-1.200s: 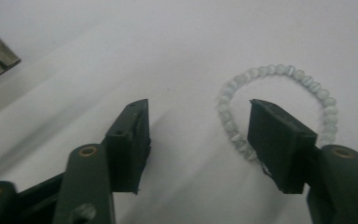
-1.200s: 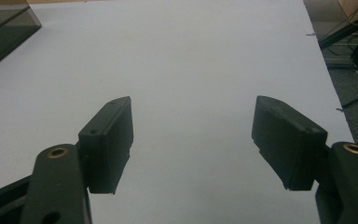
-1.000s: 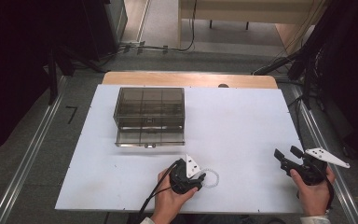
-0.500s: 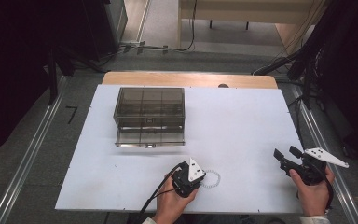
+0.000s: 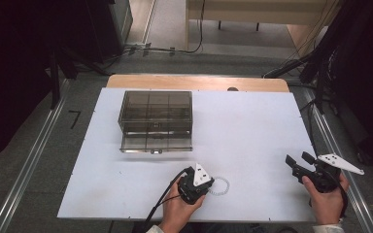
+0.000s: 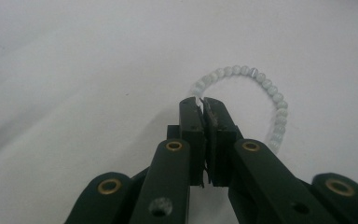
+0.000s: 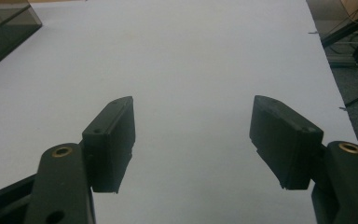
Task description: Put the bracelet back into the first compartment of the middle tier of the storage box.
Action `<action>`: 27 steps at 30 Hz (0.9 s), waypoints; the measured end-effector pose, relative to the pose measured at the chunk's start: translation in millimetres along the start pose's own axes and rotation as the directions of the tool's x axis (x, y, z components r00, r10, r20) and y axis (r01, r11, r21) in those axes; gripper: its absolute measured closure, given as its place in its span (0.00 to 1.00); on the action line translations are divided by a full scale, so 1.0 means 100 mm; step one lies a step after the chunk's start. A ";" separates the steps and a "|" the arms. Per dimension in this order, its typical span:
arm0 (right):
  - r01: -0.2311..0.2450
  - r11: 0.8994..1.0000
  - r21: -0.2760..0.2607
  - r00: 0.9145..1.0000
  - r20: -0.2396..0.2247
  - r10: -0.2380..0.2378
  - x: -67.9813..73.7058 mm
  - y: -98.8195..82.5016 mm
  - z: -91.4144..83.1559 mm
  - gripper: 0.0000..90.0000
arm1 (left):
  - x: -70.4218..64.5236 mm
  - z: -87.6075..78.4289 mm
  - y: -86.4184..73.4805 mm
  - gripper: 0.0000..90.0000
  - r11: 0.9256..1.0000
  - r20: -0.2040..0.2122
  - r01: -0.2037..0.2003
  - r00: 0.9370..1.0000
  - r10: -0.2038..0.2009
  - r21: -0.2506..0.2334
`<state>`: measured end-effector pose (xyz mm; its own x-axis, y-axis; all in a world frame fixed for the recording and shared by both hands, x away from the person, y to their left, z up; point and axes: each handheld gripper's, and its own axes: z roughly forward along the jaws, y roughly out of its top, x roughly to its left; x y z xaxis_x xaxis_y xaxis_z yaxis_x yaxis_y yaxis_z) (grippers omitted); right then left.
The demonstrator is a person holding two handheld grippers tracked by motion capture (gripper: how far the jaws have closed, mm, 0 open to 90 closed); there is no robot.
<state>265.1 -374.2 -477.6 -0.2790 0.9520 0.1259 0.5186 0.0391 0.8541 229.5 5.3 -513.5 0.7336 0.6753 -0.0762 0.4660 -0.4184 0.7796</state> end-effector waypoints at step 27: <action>-0.002 1.000 0.001 1.000 0.000 0.002 -0.01 0.00 0.00 0.33 | 0.36 -0.57 0.12 0.98 0.973 0.012 0.132 0.991 -0.132 -0.189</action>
<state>265.2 -375.7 -477.7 -0.2779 0.9521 0.1273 0.5196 0.0375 0.8536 233.4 59.3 -471.1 0.6713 0.7176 -0.1858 0.4568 -0.2031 0.8661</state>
